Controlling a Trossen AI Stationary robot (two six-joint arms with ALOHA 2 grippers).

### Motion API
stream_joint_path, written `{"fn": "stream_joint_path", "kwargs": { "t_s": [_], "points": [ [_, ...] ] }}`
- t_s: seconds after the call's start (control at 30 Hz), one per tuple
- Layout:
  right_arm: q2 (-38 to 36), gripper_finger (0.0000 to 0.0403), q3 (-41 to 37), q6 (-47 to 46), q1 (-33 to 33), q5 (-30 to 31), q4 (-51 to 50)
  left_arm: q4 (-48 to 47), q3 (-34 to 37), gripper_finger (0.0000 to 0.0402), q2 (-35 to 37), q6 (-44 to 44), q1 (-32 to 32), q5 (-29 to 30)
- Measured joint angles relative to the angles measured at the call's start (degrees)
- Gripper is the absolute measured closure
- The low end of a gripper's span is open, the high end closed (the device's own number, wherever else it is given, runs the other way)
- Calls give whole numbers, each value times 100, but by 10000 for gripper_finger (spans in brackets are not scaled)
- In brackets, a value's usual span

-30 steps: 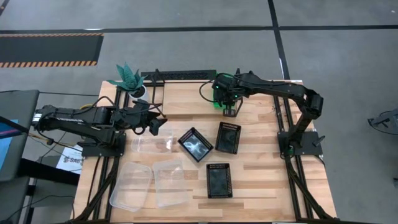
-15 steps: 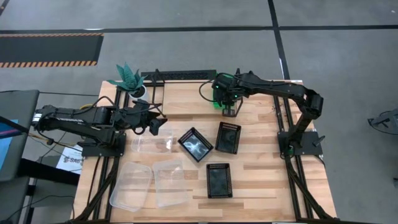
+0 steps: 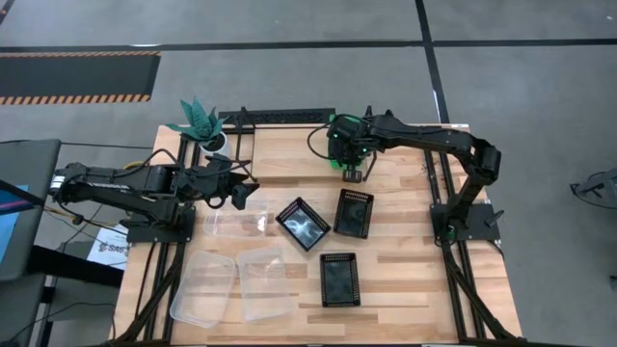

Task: Stack baskets on shelf by color
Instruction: Stack the green bin on top of the stacked green bins on the shelf

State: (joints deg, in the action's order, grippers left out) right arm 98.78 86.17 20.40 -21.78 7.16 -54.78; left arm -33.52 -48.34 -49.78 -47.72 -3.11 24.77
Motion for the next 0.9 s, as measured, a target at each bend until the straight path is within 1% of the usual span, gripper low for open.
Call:
{"fn": "stream_joint_path", "kwargs": {
  "t_s": [0.13,0.33,0.5,0.7,0.9],
  "points": [
    [0,381,0,86,-11,2,-1,0,0,136,0,2,0,2],
    [0,372,0,105,-50,13,-7,-1,0,136,0,15,0,7],
    [0,377,0,114,-59,165,-10,-2,0,136,0,33,0,60],
    [0,378,-1,112,-48,187,-110,-1,0,136,0,35,0,138],
    [176,372,-5,110,-43,192,-156,0,0,136,2,52,0,142]
  ]
}}
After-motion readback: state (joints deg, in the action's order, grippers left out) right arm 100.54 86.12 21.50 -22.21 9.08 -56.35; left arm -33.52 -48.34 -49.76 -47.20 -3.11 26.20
